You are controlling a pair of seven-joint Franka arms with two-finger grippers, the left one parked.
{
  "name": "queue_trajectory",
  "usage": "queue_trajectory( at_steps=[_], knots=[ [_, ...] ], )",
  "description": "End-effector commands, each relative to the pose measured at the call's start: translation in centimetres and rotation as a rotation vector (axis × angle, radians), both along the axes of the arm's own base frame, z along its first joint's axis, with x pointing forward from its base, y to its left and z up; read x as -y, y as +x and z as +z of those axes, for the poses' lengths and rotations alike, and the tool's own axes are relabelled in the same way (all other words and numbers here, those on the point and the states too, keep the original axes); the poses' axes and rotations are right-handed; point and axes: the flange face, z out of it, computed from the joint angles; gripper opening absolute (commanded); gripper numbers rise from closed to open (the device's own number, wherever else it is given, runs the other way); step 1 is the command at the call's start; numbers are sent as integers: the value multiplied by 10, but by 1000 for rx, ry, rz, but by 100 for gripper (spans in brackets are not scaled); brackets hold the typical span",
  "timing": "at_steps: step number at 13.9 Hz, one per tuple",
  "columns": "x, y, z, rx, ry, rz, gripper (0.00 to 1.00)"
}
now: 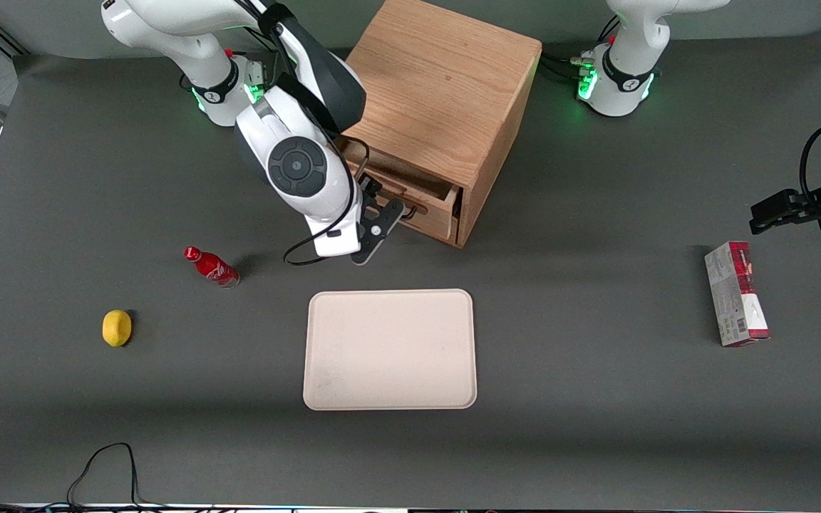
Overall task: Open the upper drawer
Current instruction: 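Pull the upper drawer outward from the cabinet with the right gripper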
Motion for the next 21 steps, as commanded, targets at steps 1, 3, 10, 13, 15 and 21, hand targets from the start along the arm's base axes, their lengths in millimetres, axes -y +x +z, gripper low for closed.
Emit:
queue_trajectory(
  at_steps=[1, 3, 10, 13, 15, 21],
  knots=[
    [7, 9, 1, 34, 3, 14, 100],
    [10, 15, -2, 37, 1, 7, 100],
    [17, 39, -3, 64, 3, -12, 100],
    [26, 49, -6, 64, 3, -31, 100],
    [26, 51, -11, 61, 1, -32, 100],
    [32, 65, -8, 94, 27, -20, 100]
  ],
)
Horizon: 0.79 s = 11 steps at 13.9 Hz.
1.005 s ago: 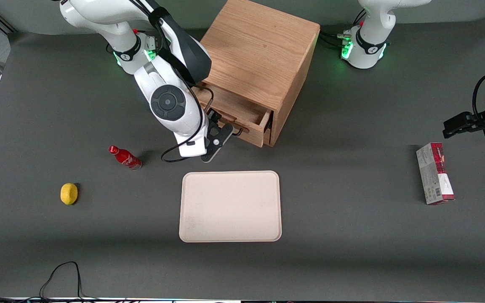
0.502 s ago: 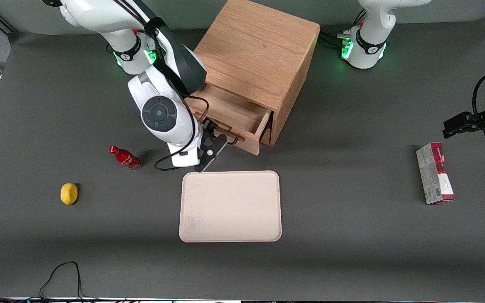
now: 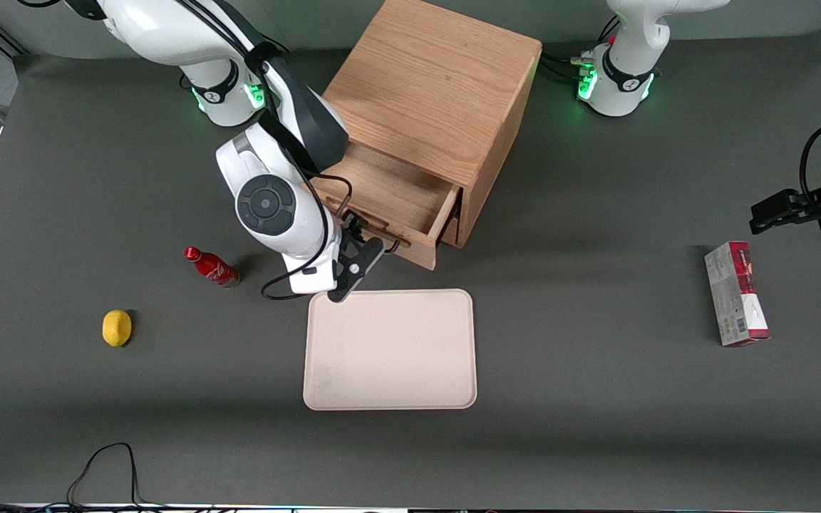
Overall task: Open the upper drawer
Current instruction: 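Pull the upper drawer outward from the cabinet with the right gripper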
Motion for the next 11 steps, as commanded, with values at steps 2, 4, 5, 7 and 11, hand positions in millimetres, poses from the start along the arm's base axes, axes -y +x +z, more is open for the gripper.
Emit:
queue_trajectory(
  at_steps=[2, 4, 5, 7, 11],
  knots=[
    [8, 18, 11, 36, 15, 5, 100],
    [17, 24, 12, 38, 19, -11, 100],
    [19, 25, 12, 39, 22, 7, 100],
    [21, 26, 13, 41, 27, 21, 100],
    [28, 31, 14, 45, 27, 11, 100]
  ],
)
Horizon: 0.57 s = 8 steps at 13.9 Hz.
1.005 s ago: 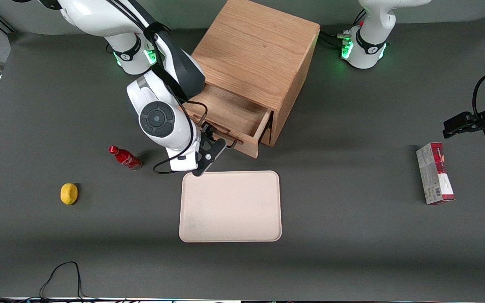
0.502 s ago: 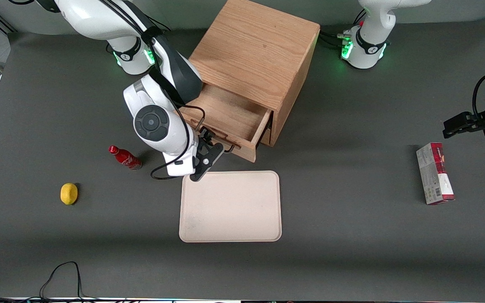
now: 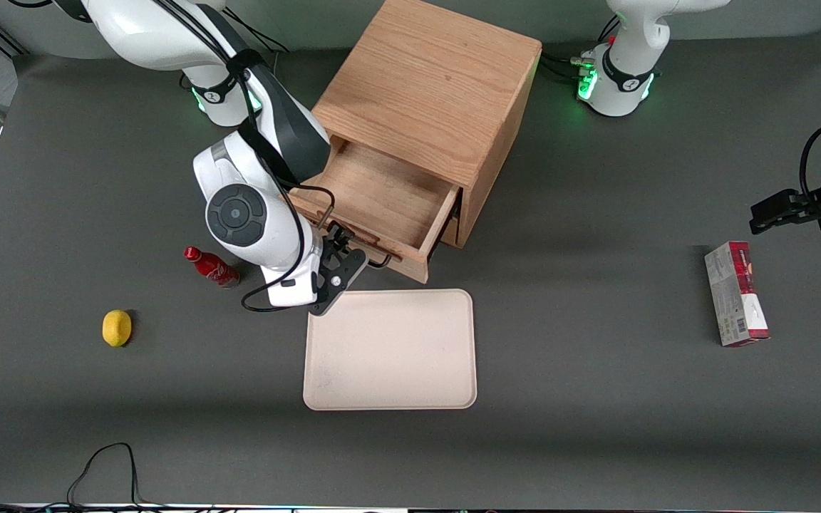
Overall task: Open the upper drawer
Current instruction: 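Pull the upper drawer outward from the cabinet with the right gripper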
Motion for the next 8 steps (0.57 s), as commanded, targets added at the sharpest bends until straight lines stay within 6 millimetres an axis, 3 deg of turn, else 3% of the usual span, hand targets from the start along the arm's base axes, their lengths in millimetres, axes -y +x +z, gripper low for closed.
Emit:
queue_trajectory(
  at_steps=[1, 8],
  knots=[
    [7, 12, 4, 18, 8, 16, 100],
    [26, 31, -1, 22, 12, -19, 100]
  ],
)
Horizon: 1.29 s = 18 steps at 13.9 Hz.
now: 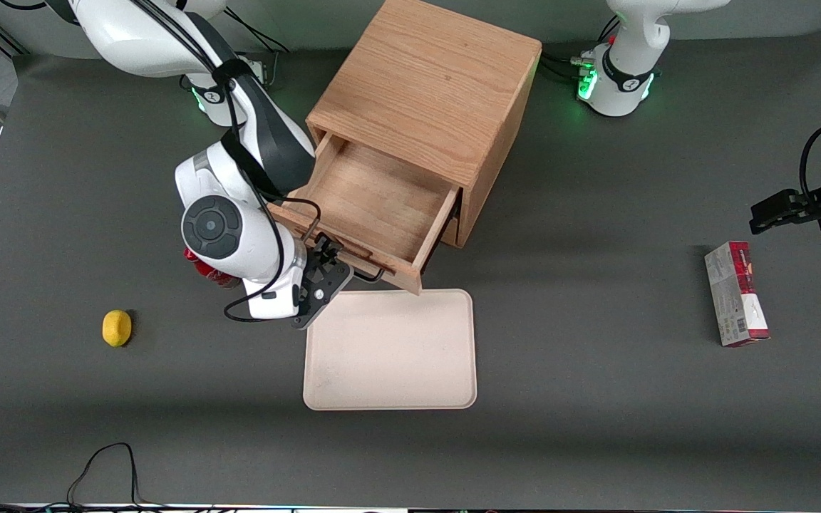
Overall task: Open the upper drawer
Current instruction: 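Pull the upper drawer outward from the cabinet with the right gripper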
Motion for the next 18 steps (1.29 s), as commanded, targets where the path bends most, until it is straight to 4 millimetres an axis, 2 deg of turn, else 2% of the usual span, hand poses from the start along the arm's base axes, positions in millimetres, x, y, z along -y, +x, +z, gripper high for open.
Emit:
queue_trajectory(
  at_steps=[1, 12, 18],
  knots=[
    [3, 11, -5, 3, 1, 17, 100],
    [24, 37, -8, 21, 21, 5, 100],
    [25, 43, -5, 33, 27, -1, 100]
  ],
)
